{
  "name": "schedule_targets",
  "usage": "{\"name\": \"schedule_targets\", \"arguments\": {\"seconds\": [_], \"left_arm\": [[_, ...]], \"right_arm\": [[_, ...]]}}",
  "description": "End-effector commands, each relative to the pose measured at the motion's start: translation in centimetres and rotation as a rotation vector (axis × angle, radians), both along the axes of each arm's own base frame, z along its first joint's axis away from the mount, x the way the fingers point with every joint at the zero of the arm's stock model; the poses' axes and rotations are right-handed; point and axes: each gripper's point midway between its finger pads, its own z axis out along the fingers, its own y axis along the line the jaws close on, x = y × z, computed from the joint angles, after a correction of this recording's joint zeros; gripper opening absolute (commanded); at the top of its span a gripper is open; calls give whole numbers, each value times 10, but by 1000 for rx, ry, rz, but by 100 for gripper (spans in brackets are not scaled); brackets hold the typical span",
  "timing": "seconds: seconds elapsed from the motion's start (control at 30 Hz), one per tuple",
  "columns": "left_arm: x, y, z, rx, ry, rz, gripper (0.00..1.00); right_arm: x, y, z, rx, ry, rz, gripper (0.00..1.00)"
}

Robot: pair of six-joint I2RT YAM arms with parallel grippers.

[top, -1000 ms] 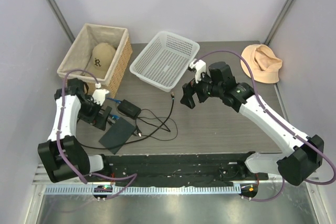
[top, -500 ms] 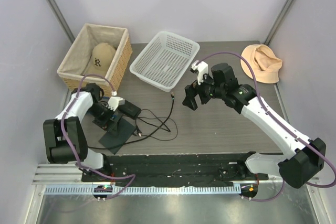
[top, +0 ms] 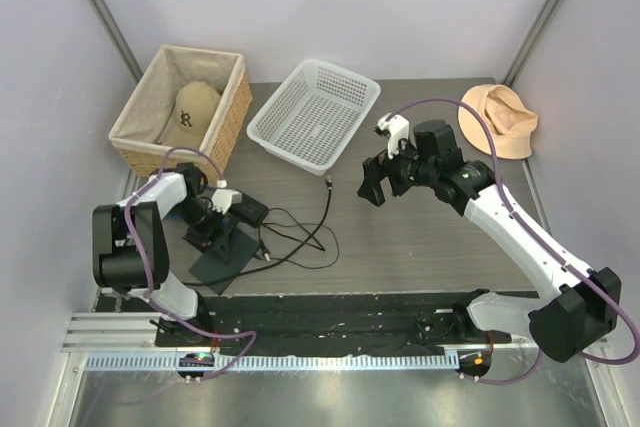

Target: Pull the plug from the switch port

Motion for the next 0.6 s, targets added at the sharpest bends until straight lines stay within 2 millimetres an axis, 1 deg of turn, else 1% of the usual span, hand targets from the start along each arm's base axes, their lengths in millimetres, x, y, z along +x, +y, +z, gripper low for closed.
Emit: {"name": "schedule_targets", "arguments": {"seconds": [0.0,0.2,0.23,0.3,0.37,0.4,0.43,0.5,0.53,0.57], "left_arm": [[-3,-16,-4,-24,41,-33,76],[-4,-35,-2,-19,21,-131,76],[-2,-41,-1,-13,16,-153,76],[0,-46,-3,-2,30,-172,75],[5,-57,-2,-8,38,-193,75],[8,-61,-1,-9,41,-193,75],[18,-69,3,-16,17,-201,75],[26,-82,3,-39,30,-169,73],[38,-93,8,-63,5,-163,73],[43,-102,11,-86,5,-150,72]], "right_arm": [[5,-3,21,50,-59,-20,98],[9,-10,23,56,-64,-45,98],[10,-12,24,60,-67,-52,98],[10,-13,24,64,-69,-57,98],[11,-16,24,64,-68,-68,98],[12,-17,24,63,-69,-71,98],[12,-18,25,65,-72,-72,98],[12,-21,24,64,-69,-82,98],[12,-22,25,67,-73,-84,98],[13,-24,25,69,-70,-92,98]]}}
